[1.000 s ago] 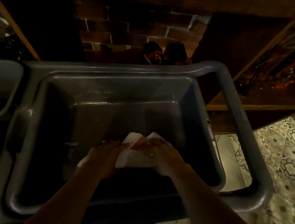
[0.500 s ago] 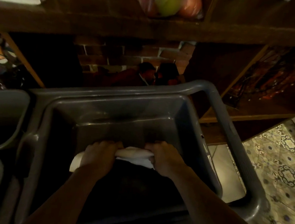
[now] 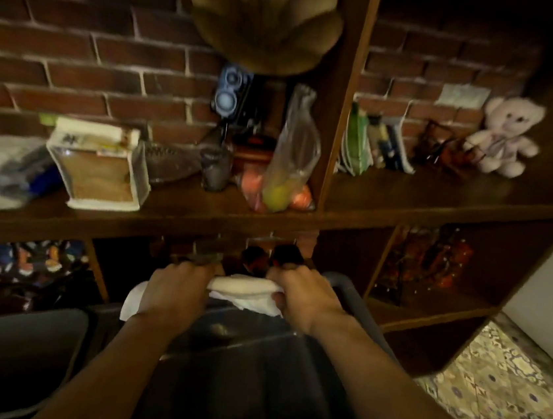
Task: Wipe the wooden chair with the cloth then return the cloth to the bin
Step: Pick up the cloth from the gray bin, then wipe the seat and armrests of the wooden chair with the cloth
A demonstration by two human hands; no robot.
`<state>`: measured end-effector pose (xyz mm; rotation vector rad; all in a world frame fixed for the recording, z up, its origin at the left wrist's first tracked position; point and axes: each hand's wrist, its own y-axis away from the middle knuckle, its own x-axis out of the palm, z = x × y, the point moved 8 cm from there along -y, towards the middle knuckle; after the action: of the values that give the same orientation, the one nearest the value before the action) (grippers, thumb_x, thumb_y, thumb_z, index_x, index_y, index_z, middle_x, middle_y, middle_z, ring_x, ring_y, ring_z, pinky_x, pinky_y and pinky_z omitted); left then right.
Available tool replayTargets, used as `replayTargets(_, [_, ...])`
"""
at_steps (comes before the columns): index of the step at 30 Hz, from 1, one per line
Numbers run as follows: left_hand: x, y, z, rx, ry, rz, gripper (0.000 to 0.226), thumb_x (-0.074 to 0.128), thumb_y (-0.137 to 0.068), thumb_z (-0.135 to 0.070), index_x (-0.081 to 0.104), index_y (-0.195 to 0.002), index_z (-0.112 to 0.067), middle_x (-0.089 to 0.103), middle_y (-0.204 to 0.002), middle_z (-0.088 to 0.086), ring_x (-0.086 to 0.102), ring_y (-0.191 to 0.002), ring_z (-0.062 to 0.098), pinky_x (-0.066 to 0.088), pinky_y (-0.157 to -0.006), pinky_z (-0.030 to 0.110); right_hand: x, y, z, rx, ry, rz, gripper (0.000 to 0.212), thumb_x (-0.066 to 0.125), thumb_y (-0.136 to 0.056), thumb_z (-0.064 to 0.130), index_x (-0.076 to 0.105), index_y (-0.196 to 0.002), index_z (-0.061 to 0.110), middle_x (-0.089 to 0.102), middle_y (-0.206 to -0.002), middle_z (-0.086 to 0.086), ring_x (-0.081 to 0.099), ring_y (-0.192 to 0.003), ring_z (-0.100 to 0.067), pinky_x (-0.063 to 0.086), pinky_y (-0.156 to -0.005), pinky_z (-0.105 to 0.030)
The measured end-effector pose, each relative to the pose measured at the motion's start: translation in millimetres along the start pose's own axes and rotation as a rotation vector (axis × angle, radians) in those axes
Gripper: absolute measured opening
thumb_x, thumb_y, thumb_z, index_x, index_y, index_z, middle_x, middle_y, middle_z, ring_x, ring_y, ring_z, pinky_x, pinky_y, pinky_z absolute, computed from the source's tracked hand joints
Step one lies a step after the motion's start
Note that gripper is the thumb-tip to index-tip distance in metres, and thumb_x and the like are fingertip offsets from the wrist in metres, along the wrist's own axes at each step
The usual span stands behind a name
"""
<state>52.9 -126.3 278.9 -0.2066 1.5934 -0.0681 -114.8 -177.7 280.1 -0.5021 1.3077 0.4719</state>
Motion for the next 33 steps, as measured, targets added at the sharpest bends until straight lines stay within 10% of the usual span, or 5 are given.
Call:
replayTargets(17, [-180.4, 10.8, -87.5, 0.314, 0.116, -0.378, 0.042, 0.059, -0.093, -0.026, 0.055, -0.131, -0.043, 0.068, -0.124, -0.006, 0.065, -0.109, 0.027, 0.048, -0.079, 0.039, -172.0, 79.8, 31.4, 0.104, 0.12, -0.392, 0.045, 0.065, -0.087, 0.015, 0.05, -0.125, 0.034, 0.059, -0.115, -0.001, 0.063, -0.1, -0.034, 0.053, -0.077, -0.048])
replayTargets(33, [-127.1, 92.6, -416.6, 0.891, 0.283, -0.28, 0.027, 0.06, -0.095, -0.027, 0.053, -0.119, -0.035, 0.067, -0.109, -0.005, 0.068, -0.101, 0.026, 0.049, -0.072, 0.04, -180.3, 356.5, -173.8, 0.668, 0.319, -0.383, 0.048, 0.077, -0.072, 0.018, 0.057, -0.112, 0.036, 0.063, -0.099, 0.003, 0.065, -0.087, -0.028, 0.055, -0.067, -0.041])
